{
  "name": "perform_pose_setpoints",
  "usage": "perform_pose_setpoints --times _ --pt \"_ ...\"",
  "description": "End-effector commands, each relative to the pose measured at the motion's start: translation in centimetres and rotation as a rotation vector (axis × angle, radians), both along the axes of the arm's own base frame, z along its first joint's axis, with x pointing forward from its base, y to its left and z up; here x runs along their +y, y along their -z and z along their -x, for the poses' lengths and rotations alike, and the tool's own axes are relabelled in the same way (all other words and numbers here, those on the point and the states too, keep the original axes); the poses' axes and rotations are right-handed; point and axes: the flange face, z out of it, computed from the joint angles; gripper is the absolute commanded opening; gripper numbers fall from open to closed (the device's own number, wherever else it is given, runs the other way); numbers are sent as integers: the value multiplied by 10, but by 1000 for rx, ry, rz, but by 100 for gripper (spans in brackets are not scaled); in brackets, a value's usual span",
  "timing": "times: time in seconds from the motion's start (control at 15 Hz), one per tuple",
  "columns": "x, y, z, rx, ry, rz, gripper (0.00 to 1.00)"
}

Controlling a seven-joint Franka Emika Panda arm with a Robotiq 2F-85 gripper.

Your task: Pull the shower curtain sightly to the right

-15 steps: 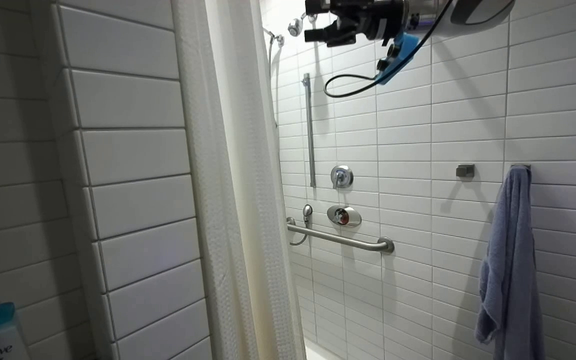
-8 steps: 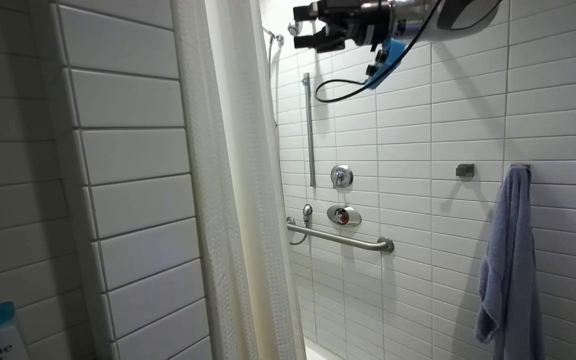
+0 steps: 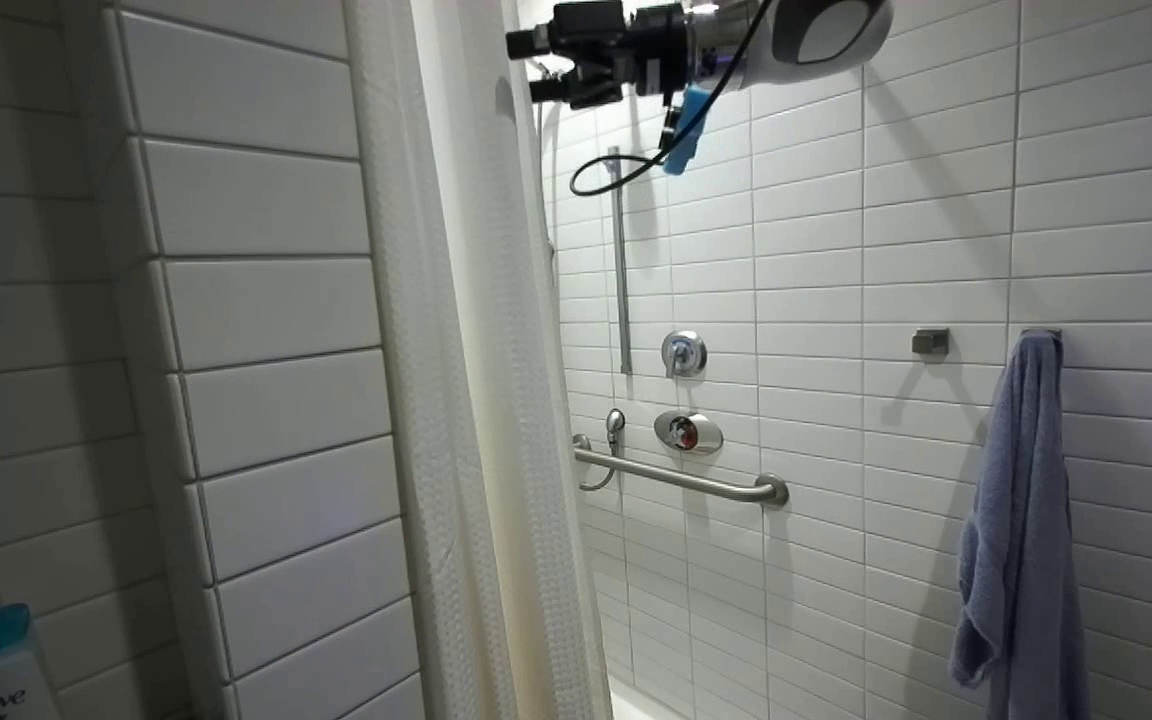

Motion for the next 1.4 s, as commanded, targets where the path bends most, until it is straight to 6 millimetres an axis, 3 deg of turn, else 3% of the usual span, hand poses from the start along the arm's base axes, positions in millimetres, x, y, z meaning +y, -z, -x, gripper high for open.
perform_pose_setpoints --times 0.0,0.4,0.47,0.6,1.13,1.2,1.33 --pt "10 -13 -30 -34 42 19 100" --pt "16 -19 -50 -64 63 35 100" --pt "18 -20 -51 -71 54 43 75" --pt "21 -21 -49 -89 25 65 68" --pt "20 -24 -40 -125 -17 85 5" --pt "20 -25 -39 -129 -26 89 0" --pt "19 -25 -37 -139 -48 103 0"
